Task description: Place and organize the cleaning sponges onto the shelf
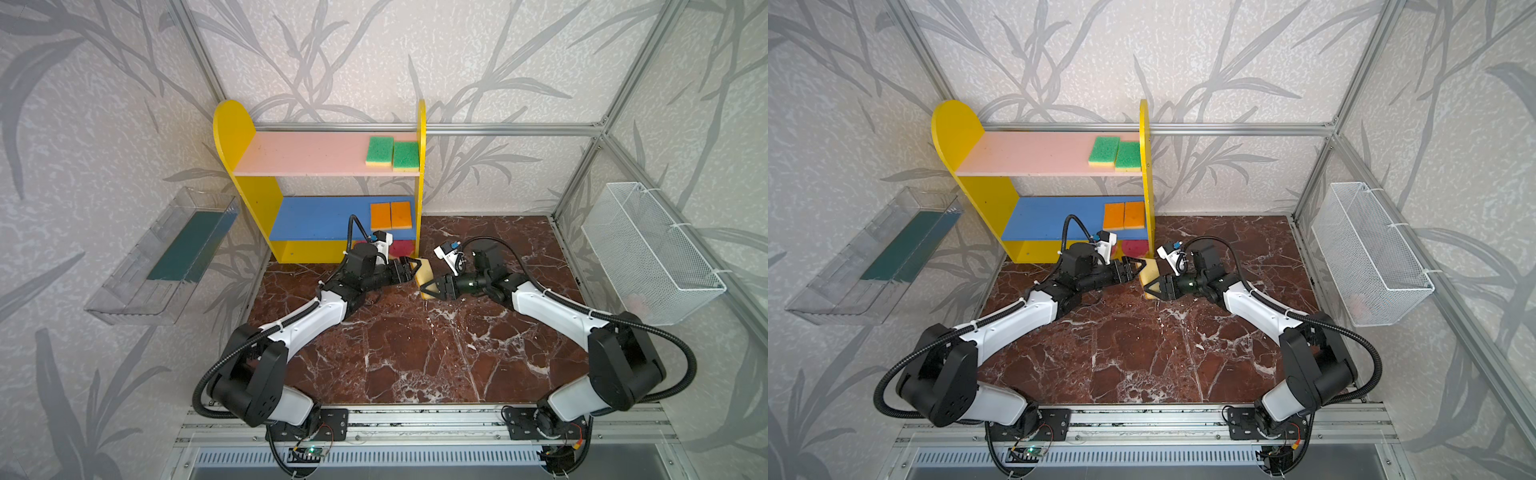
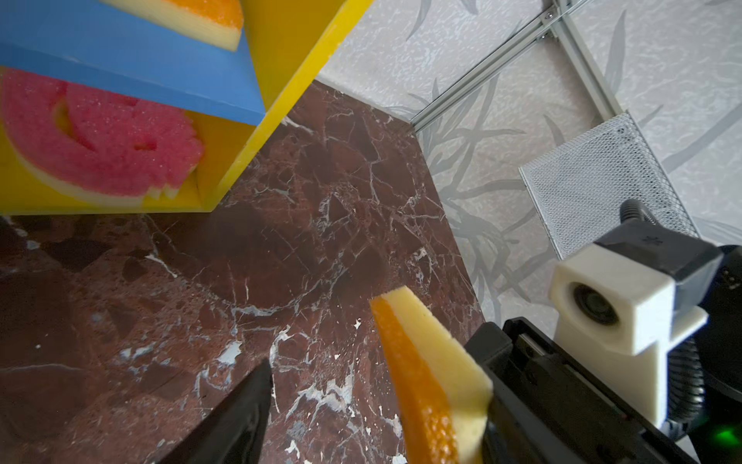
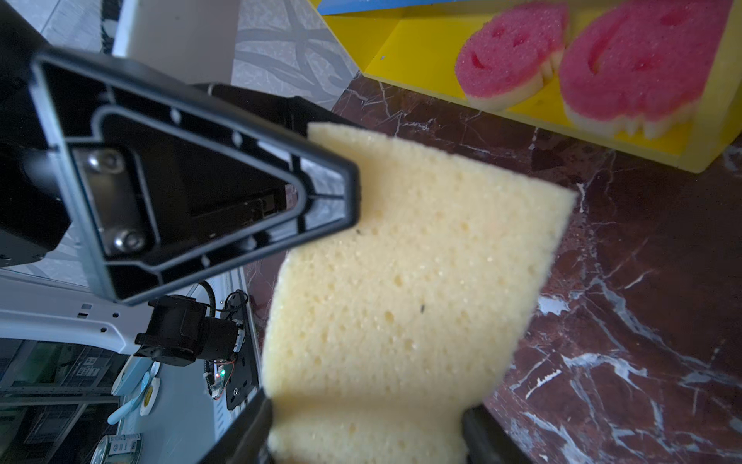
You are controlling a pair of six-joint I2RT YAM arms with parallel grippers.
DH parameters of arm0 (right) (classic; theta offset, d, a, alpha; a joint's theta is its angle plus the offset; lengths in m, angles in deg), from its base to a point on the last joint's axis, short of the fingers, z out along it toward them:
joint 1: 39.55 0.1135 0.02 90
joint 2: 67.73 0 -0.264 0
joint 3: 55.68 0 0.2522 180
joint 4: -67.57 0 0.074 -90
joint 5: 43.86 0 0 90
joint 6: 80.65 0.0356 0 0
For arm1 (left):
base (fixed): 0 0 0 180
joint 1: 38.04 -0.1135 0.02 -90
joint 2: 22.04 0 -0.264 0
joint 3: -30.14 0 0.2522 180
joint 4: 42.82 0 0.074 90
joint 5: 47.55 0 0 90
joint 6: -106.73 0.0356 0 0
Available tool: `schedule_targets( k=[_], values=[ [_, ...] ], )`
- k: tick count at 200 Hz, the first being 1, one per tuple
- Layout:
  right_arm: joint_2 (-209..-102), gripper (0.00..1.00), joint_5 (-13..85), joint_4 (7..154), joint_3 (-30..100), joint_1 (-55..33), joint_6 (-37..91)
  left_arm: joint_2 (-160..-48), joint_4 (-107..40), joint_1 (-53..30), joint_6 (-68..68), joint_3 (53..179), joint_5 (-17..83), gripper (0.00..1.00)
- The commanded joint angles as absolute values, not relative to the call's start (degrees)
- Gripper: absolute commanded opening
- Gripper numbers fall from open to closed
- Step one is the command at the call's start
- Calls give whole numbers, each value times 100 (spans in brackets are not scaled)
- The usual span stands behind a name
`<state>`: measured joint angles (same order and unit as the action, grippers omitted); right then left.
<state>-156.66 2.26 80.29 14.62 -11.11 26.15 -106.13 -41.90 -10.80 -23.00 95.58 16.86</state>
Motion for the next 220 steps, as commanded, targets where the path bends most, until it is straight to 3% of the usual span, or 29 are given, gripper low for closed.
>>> schedule_targets(
  k=[1, 16, 50, 73, 102, 113, 195, 220],
  values=[
    [-15792, 60, 51, 7784, 1714, -1046, 2458, -10808, -3994, -1051, -2229, 9771, 1733, 77],
    [-15848, 60, 10, 7753, 1747, -1046, 2447, -10916, -4041, -1052, -2262, 9801, 1760, 71],
    [-15978, 61, 33, 7670, 1678, -1046, 2430, -11039, -4235, -1038, -2383, 9794, 1750, 44],
    [-16125, 62, 18, 7515, 1641, -1049, 2536, -11009, -4219, -1035, -2408, 9752, 1801, 35],
    [-16251, 78, 72, 7341, 1609, -1047, 2707, -10782, -3731, -1033, -2242, 9759, 2046, 33],
    [-16288, 100, 62, 7172, 1532, -1051, 2811, -10690, -3438, -1029, -2103, 9818, 2138, 33],
    [-16268, 99, 776, 6901, 1005, -1248, 3671, -10213, -390, -1026, -1359, 10212, 3628, 32],
    [-16170, 99, 1111, 7230, 1009, -1363, 3665, -10094, -111, -1024, -1355, 10155, 3719, 32]
  ],
)
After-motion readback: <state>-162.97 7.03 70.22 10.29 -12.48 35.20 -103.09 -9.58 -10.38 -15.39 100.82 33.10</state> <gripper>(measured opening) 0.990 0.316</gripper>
